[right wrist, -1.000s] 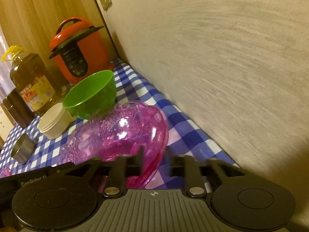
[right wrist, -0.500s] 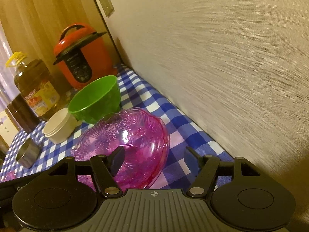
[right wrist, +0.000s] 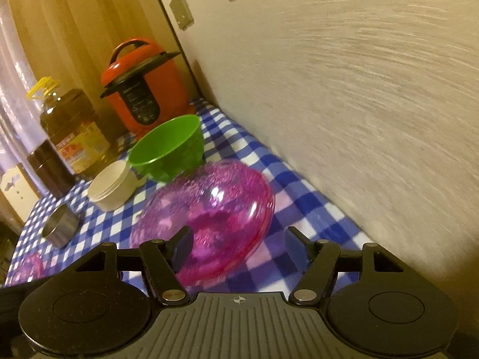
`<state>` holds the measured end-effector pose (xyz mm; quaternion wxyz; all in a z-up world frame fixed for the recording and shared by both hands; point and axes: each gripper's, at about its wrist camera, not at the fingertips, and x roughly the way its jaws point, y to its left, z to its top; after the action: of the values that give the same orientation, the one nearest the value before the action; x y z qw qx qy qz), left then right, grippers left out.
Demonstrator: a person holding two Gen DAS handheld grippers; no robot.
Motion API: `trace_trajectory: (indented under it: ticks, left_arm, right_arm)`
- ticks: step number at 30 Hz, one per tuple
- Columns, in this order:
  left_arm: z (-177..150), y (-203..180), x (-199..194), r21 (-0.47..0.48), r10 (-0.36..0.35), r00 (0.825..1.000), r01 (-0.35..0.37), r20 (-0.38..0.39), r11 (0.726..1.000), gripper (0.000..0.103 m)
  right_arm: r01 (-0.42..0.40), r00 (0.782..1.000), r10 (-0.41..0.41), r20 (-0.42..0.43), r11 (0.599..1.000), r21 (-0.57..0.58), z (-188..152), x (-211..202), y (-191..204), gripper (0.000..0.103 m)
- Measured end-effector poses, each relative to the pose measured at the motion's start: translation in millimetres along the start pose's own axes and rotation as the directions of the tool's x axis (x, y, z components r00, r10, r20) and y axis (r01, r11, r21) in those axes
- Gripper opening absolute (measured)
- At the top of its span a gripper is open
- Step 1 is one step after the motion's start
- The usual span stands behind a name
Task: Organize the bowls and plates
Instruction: 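Lower the plate onto the other plate and open both grippers, then move both grippers to the remaining pink glass plate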
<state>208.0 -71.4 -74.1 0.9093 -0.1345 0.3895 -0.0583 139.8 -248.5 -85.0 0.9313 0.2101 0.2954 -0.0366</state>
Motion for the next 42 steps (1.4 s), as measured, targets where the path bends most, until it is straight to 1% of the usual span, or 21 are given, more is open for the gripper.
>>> trace_trajectory:
  ticks: [5, 10, 20, 29, 34, 42]
  left_arm:
    - [-7.8, 11.8, -27.2, -0.018, 0.006, 1.0, -0.006, 0.006, 1.0, 0.043]
    - [-13.6, 30.4, -54.7, -0.042, 0.037, 0.999, -0.036, 0.024, 0.998, 0.043]
    - [-23.5, 74.3, -103.9, -0.103, 0.099, 0.993, -0.092, 0.058, 0.99, 0.043]
    - [-25.5, 111.8, -133.7, -0.144, 0.166, 0.983, -0.153, 0.082, 0.978, 0.043]
    - [-22.0, 126.0, -147.7, -0.157, 0.191, 0.977, -0.174, 0.098, 0.972, 0.043]
    - [-14.4, 142.5, -160.5, -0.156, 0.212, 0.97, -0.193, 0.116, 0.969, 0.043]
  right_arm:
    - [-0.019, 0.999, 0.018, -0.026, 0.999, -0.03, -12.0, -18.0, 13.5, 0.067]
    - [-0.047, 0.998, 0.044, -0.042, 0.997, -0.067, -20.4, -34.5, 33.9, 0.067]
    - [-0.106, 0.993, 0.095, -0.072, 0.982, -0.156, -37.6, -53.4, 78.1, 0.067]
    - [-0.152, 0.986, 0.131, -0.105, 0.962, -0.228, -49.4, -58.3, 115.7, 0.067]
    - [-0.186, 0.98, 0.158, -0.122, 0.947, -0.262, -56.2, -60.2, 135.4, 0.067]
    - [-0.226, 0.971, 0.194, -0.139, 0.934, -0.277, -58.2, -55.0, 160.7, 0.067]
